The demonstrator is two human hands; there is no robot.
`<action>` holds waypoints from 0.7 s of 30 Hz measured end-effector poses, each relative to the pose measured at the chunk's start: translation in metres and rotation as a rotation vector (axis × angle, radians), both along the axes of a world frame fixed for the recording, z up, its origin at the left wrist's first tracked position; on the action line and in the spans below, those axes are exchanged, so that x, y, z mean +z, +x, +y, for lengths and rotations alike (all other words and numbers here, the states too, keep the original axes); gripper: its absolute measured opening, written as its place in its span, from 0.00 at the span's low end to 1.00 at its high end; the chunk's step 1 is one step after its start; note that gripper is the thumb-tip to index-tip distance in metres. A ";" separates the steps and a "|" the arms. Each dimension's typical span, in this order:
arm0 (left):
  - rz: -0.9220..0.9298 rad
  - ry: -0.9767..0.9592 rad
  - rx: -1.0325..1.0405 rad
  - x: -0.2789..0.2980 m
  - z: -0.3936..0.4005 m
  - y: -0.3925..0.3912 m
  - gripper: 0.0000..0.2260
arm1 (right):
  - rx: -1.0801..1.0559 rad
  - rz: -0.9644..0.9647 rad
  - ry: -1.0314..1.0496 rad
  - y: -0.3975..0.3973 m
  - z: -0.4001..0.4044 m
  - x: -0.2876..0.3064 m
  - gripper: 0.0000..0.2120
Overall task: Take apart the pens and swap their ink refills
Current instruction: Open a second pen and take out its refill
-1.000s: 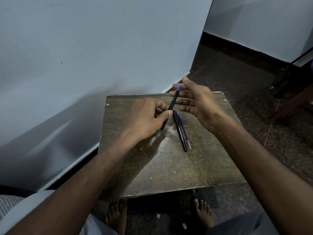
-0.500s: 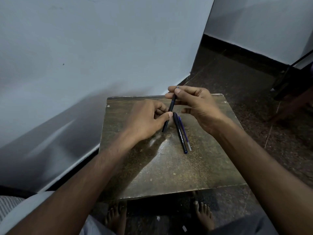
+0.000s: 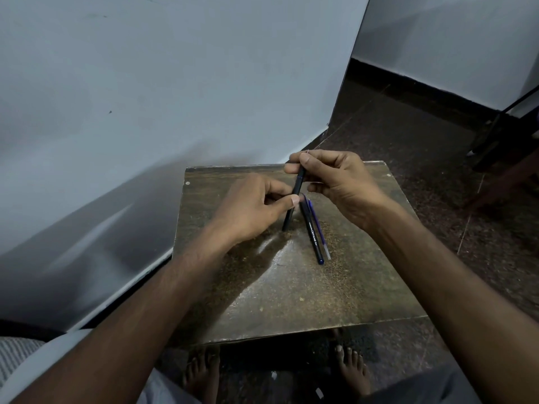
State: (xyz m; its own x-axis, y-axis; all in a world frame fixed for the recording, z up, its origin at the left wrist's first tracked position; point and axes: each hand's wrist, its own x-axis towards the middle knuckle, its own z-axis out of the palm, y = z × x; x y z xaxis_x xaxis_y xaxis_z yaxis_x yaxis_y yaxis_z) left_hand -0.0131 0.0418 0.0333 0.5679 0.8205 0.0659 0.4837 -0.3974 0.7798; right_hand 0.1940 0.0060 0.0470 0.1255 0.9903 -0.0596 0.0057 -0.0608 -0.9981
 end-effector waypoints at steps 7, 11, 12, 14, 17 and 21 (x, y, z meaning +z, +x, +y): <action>-0.013 0.101 0.076 0.002 0.000 -0.003 0.04 | -0.152 -0.091 0.077 -0.016 0.008 0.001 0.09; 0.004 0.094 0.121 0.003 -0.001 -0.006 0.06 | -0.193 -0.112 0.085 -0.026 0.011 0.001 0.08; 0.014 0.091 0.135 0.003 -0.001 -0.007 0.06 | -0.210 -0.125 0.082 -0.029 0.012 0.001 0.08; 0.027 0.086 0.155 0.003 -0.002 -0.007 0.06 | -0.252 -0.141 0.069 -0.033 0.013 0.000 0.10; 0.035 0.043 0.132 0.003 0.001 -0.012 0.07 | -0.246 -0.146 0.074 -0.036 0.013 0.001 0.09; 0.028 -0.025 0.255 0.000 0.016 -0.028 0.06 | -0.127 -0.323 -0.016 -0.037 0.009 0.000 0.18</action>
State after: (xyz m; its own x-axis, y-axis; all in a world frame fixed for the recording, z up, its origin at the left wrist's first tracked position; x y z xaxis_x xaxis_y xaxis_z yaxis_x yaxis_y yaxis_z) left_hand -0.0409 0.0578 0.0330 0.3433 0.9387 0.0309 0.5872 -0.2402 0.7730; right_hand 0.1572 0.0149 0.0470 0.2626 0.9648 -0.0119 0.3123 -0.0966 -0.9451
